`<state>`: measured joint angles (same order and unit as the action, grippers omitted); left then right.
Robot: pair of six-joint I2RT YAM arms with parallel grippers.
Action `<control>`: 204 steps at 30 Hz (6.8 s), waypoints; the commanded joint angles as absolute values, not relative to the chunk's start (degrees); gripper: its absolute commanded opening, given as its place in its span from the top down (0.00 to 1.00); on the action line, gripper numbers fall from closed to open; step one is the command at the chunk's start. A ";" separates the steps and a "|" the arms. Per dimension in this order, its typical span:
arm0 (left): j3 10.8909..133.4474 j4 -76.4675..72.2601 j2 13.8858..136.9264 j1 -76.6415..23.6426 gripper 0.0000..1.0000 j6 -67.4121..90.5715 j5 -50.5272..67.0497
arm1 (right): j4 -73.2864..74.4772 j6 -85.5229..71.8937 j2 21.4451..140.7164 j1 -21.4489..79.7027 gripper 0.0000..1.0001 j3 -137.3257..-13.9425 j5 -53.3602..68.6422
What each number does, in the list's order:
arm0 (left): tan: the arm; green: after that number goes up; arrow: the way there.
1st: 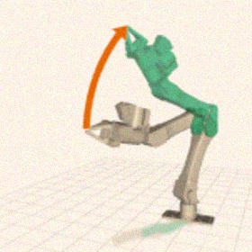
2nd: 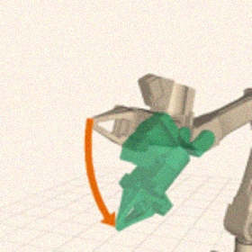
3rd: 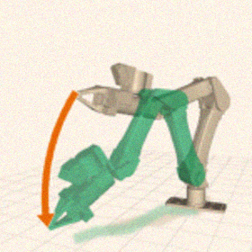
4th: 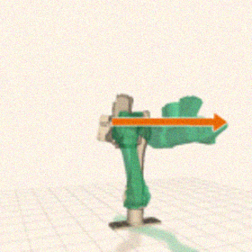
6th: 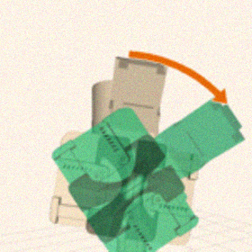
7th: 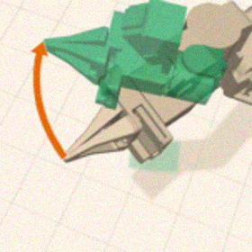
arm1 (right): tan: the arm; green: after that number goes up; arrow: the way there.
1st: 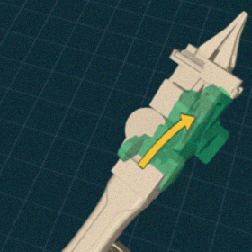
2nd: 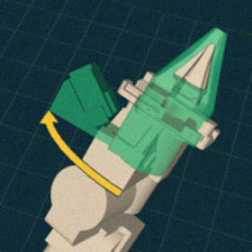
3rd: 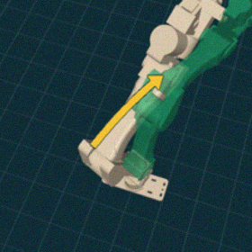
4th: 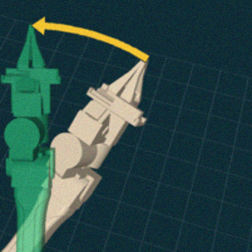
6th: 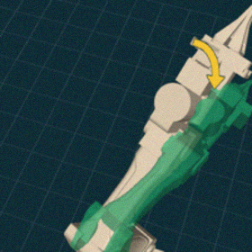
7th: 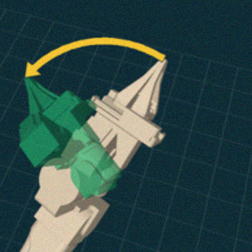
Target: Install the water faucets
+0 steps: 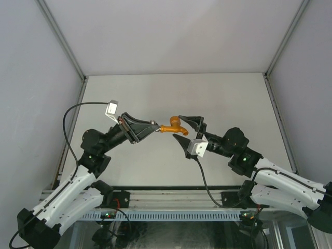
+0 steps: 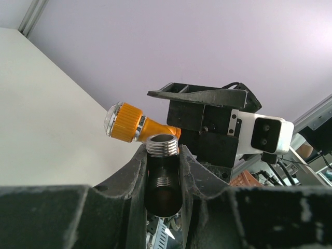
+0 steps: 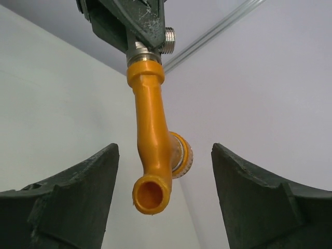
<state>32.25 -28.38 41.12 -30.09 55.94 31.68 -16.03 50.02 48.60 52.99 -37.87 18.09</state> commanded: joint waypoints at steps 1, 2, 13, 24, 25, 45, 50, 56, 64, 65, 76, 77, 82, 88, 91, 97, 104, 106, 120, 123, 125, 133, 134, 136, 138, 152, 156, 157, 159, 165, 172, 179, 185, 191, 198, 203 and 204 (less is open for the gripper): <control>31.89 -34.13 41.54 -29.83 1.00 56.92 31.98 | -21.64 42.91 49.02 52.63 0.34 -38.54 19.58; 31.83 -34.33 41.63 -29.82 1.00 57.00 31.99 | -21.13 41.43 49.12 51.86 0.39 -38.78 20.95; 31.82 -35.22 42.89 -29.85 1.00 56.35 32.29 | -17.13 25.22 49.67 44.45 0.92 -41.47 33.82; 32.68 -35.85 44.35 -29.86 1.00 53.06 35.60 | -22.87 -25.67 55.48 28.44 1.00 -47.41 54.16; 32.84 -35.86 44.37 -29.87 1.00 52.70 35.86 | -23.08 -31.69 56.83 26.99 1.00 -48.30 56.13; 33.06 -36.08 43.01 -29.87 1.00 50.89 35.16 | -24.60 -65.11 69.22 22.02 0.54 -50.87 63.18; 32.96 -36.05 42.23 -29.81 0.99 51.41 34.67 | -12.84 -52.87 65.22 20.74 0.44 -50.86 53.36; 32.61 -36.04 41.96 -29.82 1.00 52.59 33.57 | -6.76 -30.98 56.04 20.55 0.37 -50.59 38.94; 32.52 -36.04 42.68 -29.83 1.00 55.44 32.44 | -11.70 21.29 38.95 27.71 0.16 -39.16 28.75; 32.53 -36.04 42.66 -29.73 1.00 55.72 32.36 | -10.48 29.92 37.33 31.38 0.14 -37.71 26.96; 32.46 -36.03 42.39 -29.79 1.00 57.35 32.07 | -18.12 71.44 35.91 54.01 0.11 -29.06 2.40; 32.31 -36.04 42.29 -29.83 1.00 57.45 32.01 | -19.82 73.41 36.48 55.15 0.11 -28.71 0.81; 31.83 -36.03 41.97 -29.79 1.00 58.70 31.41 | -27.41 82.30 39.66 59.75 0.11 -27.69 -2.90; 31.56 -36.08 41.93 -29.79 0.99 59.78 30.34 | -36.96 90.14 45.09 63.86 0.11 -27.08 -3.79; 31.36 -36.04 41.79 -29.76 1.00 60.09 30.06 | -38.74 91.24 46.78 64.52 0.13 -27.34 -2.26; 31.14 -36.04 41.50 -29.77 1.00 60.20 30.06 | -38.28 91.12 49.17 65.28 0.36 -28.74 -0.09; 30.65 -36.04 41.62 -29.85 1.00 60.21 29.53 | -35.88 88.65 48.43 65.65 0.63 -29.31 0.68; 30.76 -36.04 41.98 -29.82 1.00 60.23 29.72 | -34.88 86.57 47.69 65.65 0.70 -29.60 0.86; 31.13 -36.04 41.93 -29.83 1.00 57.88 32.28 | -8.37 48.82 41.75 58.22 0.89 -42.38 16.15; 31.19 -36.03 41.92 -29.84 1.00 57.21 32.75 | -6.28 38.08 42.36 53.73 0.94 -44.79 25.73; 31.20 -36.04 41.92 -29.83 0.99 56.82 32.89 | -7.07 30.24 42.93 50.35 0.99 -45.51 32.49; 31.12 -36.03 41.88 -29.85 1.00 55.64 33.43 | -14.79 -8.39 46.08 39.50 1.00 -47.54 40.18; 31.14 -36.01 41.92 -29.82 1.00 55.59 33.48 | -14.81 -13.51 46.98 37.90 1.00 -48.28 41.72; 31.12 -36.03 42.01 -29.86 1.00 55.34 33.48 | -15.57 -24.38 49.26 34.99 1.00 -49.34 45.95; 31.31 -35.99 42.04 -29.85 1.00 55.13 33.70 | -17.73 -33.83 51.94 33.01 1.00 -49.68 50.15; 31.20 -36.04 40.58 -29.86 1.00 54.14 32.62 | -21.30 -57.68 57.88 28.71 0.72 -49.71 57.79; 31.05 -36.04 39.80 -29.87 1.00 54.27 32.55 | -17.52 -51.65 56.41 28.13 0.51 -49.71 53.28; 30.95 -36.04 39.53 -29.86 1.00 54.29 32.41 | -15.80 -48.79 55.42 28.13 0.46 -49.70 51.25; 30.79 -36.04 39.15 -29.88 1.00 54.31 32.22 | -11.61 -41.78 52.87 28.13 0.37 -49.70 46.10; 30.85 -36.04 38.97 -29.87 1.00 54.40 32.21 | -5.37 -20.11 44.26 28.13 0.27 -47.79 27.90; 30.85 -36.04 39.20 -29.86 1.00 54.79 32.04 | -16.45 15.13 32.40 32.37 0.16 -37.03 26.80; 30.64 -36.04 39.42 -29.83 1.00 55.23 31.12 | -8.67 46.08 29.62 45.23 0.13 -35.51 19.26; 30.44 -35.93 39.42 -29.80 0.99 56.54 30.49 | -8.18 61.72 31.88 56.51 0.13 -34.22 4.90; 29.97 -32.57 38.24 -29.83 1.00 56.06 29.47 | -13.35 68.92 33.51 59.88 0.13 -32.50 -0.37; 29.86 -32.17 38.11 -29.87 1.00 56.16 29.56 | -15.49 73.49 35.67 61.43 0.13 -31.91 1.54; 29.71 -32.19 37.94 -29.88 1.00 56.34 29.77 | -17.77 74.51 36.67 61.53 0.13 -31.97 6.69; 29.78 -32.23 38.02 -29.88 1.00 56.41 29.98 | -18.40 75.15 37.31 61.59 0.13 -31.99 6.81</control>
<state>30.04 -29.21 39.18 -30.09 55.96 30.20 -13.17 72.34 36.27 60.90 -31.92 4.01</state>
